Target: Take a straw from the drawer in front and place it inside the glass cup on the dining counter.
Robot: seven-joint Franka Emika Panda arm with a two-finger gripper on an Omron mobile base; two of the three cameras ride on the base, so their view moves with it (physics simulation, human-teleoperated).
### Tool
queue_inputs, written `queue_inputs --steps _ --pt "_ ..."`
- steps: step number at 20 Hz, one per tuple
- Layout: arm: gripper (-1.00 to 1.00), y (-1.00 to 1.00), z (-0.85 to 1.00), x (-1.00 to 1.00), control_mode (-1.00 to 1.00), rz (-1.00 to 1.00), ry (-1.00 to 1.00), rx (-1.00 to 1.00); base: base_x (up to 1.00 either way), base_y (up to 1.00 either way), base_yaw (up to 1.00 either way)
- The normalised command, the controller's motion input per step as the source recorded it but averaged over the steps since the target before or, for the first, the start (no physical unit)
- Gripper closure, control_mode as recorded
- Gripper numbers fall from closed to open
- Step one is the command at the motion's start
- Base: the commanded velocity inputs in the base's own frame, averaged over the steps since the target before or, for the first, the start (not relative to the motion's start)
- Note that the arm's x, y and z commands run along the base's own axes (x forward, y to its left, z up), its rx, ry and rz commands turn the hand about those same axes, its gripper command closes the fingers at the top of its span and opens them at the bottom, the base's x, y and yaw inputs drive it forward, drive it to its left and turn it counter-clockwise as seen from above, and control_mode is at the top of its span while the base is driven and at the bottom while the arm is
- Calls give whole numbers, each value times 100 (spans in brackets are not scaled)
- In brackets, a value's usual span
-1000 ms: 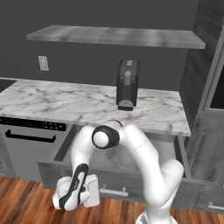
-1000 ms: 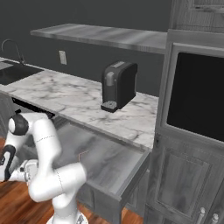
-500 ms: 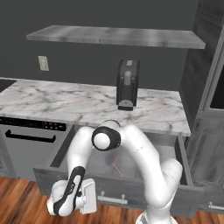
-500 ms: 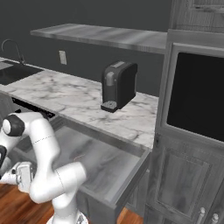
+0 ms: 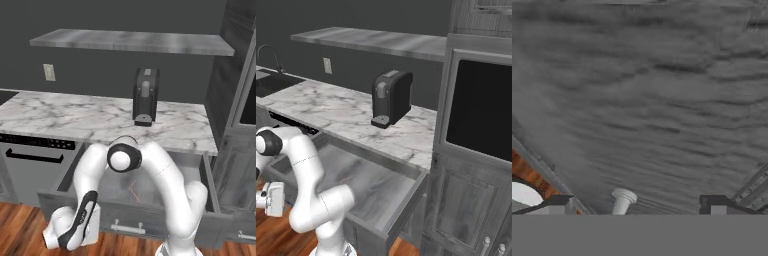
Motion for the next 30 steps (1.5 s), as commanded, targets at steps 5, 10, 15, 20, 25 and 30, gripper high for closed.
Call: queue_inputs --steps 5,10,15,20,25,30 --pt "-100 85 0 61 -100 49 -5 27 0 0 0" --pt "-100 42 68 -49 -100 28 -5 21 0 0 0" --pt "-100 2 100 -95 -100 4 -2 27 0 0 0" --pt "-100 -2 100 -51 -100 -2 16 39 0 0 0" --pt "-100 -16 100 -3 -100 -9 33 42 0 0 0" --pt "-100 -35 100 5 -100 -14 41 38 0 0 0"
